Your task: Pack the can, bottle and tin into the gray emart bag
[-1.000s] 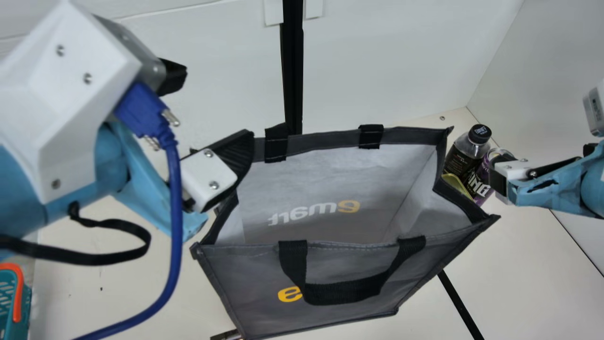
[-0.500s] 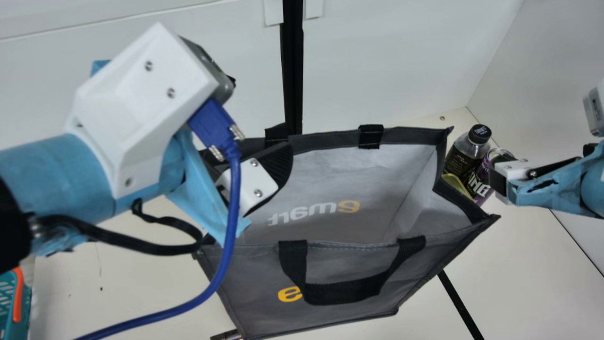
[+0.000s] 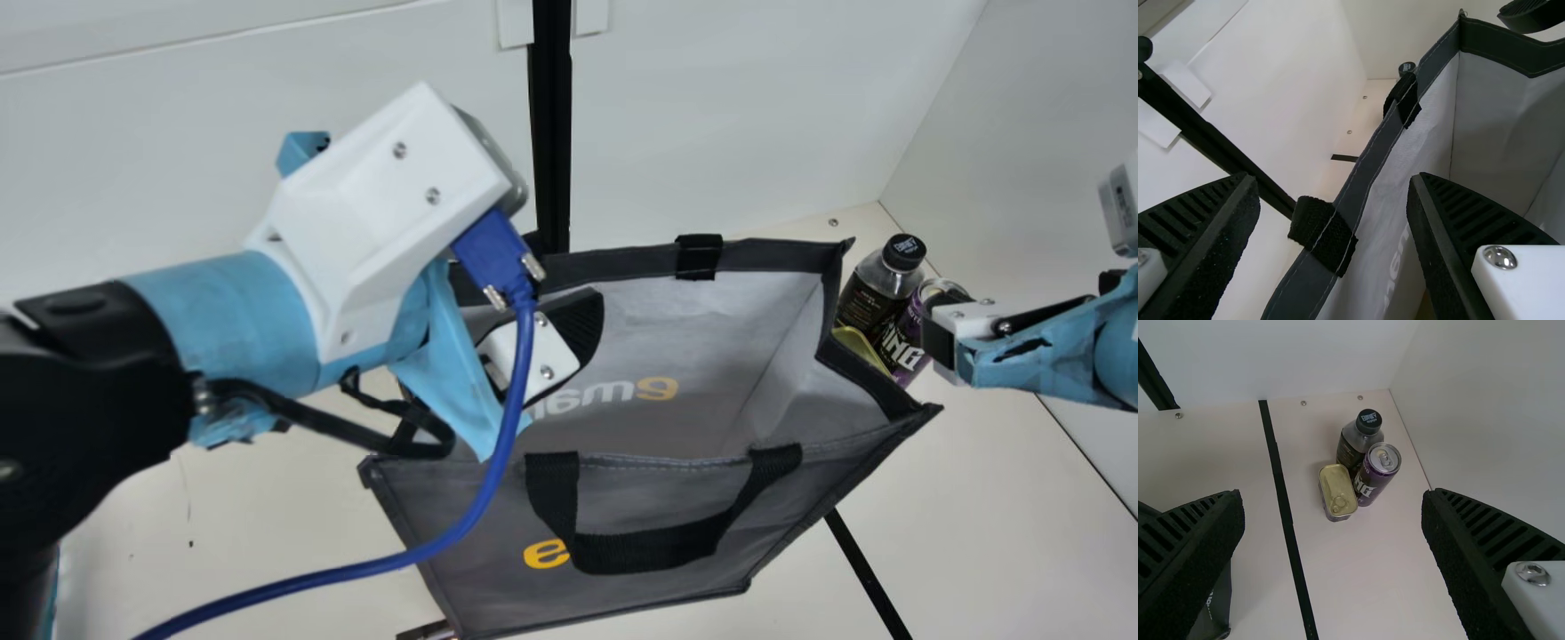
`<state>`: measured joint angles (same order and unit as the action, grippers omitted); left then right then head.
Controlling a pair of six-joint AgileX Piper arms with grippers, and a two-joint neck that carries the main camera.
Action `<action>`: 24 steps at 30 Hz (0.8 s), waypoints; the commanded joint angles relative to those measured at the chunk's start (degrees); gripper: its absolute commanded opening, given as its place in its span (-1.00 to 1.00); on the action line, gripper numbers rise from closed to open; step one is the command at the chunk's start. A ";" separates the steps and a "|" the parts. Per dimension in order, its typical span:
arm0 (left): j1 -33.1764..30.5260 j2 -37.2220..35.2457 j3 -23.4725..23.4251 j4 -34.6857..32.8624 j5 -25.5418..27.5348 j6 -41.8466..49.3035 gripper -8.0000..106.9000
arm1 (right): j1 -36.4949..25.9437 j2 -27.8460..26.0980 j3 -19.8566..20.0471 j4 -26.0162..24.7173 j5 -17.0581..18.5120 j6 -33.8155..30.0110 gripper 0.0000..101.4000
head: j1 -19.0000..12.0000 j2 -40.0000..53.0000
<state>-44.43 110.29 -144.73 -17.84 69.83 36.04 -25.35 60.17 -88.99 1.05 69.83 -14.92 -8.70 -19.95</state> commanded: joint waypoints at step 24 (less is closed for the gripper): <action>-1.06 7.07 -2.56 2.31 0.07 2.39 0.71 | 0.00 0.00 0.00 0.00 0.00 0.00 0.79 | -1.30 -0.05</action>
<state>-45.41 117.23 -147.23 -15.63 69.91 38.33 -25.35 60.17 -88.99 1.05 69.83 -14.92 -8.70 -19.95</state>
